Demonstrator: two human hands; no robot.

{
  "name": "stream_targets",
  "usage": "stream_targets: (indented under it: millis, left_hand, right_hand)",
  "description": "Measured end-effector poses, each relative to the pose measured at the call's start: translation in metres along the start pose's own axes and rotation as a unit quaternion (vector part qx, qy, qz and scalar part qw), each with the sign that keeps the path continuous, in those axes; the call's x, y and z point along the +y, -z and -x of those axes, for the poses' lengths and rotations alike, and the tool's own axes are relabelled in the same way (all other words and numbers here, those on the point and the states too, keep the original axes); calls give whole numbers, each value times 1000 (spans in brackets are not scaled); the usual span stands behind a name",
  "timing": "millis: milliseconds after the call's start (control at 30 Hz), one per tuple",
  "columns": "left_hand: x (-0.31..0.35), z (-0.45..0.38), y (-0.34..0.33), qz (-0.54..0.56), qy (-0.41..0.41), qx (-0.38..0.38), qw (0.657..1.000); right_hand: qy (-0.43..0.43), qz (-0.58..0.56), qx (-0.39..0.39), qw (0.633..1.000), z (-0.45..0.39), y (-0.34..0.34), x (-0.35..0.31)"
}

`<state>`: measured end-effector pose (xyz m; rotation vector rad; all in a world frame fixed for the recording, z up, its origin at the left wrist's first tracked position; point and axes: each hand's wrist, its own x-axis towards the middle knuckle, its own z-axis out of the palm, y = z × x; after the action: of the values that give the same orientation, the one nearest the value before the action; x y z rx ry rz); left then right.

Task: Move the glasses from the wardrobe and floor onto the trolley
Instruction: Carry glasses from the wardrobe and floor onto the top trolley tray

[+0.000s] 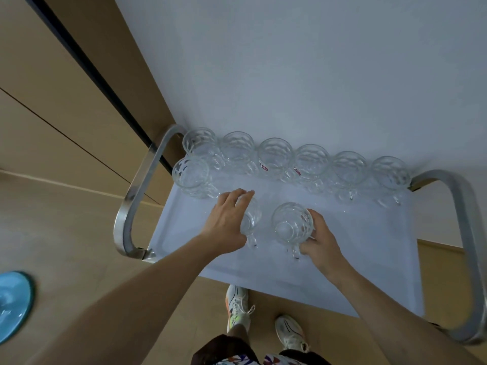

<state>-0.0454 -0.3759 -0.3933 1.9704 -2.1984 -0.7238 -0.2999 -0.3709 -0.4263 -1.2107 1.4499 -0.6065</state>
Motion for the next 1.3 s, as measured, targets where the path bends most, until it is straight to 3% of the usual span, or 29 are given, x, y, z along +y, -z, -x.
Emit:
stream_targets:
  millis: [100,233,500,967,1300]
  left_hand:
    - [1,-9,3,-17,0,9,1000]
    - [1,-26,9,-41,4,27,999]
    - [-12,-54,18,-151,2,57,987]
    - [-35,-69,25,-131,-10,93,987]
    - [-31,-63,28,-149,-21,56,987]
  right_hand:
    - [7,32,-5,999,3,-10,-5]
    - [37,119,55,991,-9,-18,-13]
    - [27,87,77,993,-49,-32,-33]
    - [13,63,86,994,-73,-53,-53]
    - [6,117,54,992,-71,-50,-62]
